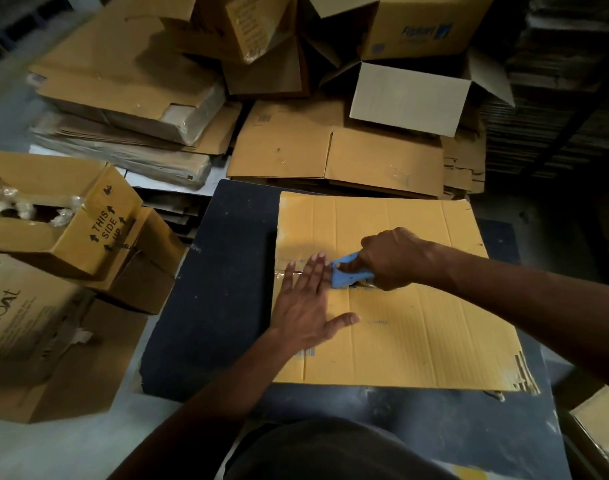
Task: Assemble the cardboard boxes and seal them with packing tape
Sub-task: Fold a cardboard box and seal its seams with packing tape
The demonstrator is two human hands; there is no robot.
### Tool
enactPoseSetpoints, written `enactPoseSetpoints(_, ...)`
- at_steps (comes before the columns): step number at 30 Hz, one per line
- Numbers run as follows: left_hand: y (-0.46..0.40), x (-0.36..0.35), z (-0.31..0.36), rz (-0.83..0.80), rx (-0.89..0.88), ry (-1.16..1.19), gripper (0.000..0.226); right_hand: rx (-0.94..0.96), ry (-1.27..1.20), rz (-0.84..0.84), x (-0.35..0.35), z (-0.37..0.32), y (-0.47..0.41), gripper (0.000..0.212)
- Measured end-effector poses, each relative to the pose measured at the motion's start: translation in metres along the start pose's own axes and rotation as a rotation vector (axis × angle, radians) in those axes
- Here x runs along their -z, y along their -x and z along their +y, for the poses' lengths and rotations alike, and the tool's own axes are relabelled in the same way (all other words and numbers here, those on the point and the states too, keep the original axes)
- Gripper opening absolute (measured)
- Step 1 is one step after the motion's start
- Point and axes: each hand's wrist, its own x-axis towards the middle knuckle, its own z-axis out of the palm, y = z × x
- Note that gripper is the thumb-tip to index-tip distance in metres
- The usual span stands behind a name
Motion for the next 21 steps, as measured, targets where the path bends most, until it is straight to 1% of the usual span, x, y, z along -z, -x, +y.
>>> enactPoseSetpoints(3,0.003,0.002,-0.017,-0.007,-0.007,-0.038,0.115,-0.021,-0.015,-0.024,0.008,-0.01,-0.004,0.061)
enactPoseSetpoints(6,0.004,0.006,-0.021,-0.025,-0.03,-0.045,0.118,-0.104,-0.043,-0.045,0.021,-0.02,-0.005,0.052)
enactPoseSetpoints(7,0.004,0.007,-0.022,-0.032,-0.036,-0.042,0.118,-0.121,-0.059,-0.057,0.023,-0.021,-0.003,0.051)
enactPoseSetpoints(9,0.004,0.006,-0.023,-0.04,-0.037,-0.047,0.119,-0.134,-0.073,-0.083,0.022,-0.017,0.004,0.055)
enactPoseSetpoints(13,0.005,0.007,-0.022,-0.046,-0.03,-0.055,0.12,-0.121,-0.002,-0.079,0.007,-0.009,0.023,0.063)
enactPoseSetpoints(18,0.004,0.008,-0.021,-0.041,-0.028,-0.056,0.121,-0.124,0.007,-0.08,-0.018,0.023,0.048,0.054)
enactPoseSetpoints(21,0.005,0.01,-0.017,-0.043,0.001,-0.025,0.124,-0.097,-0.019,-0.067,-0.036,0.036,0.064,0.065)
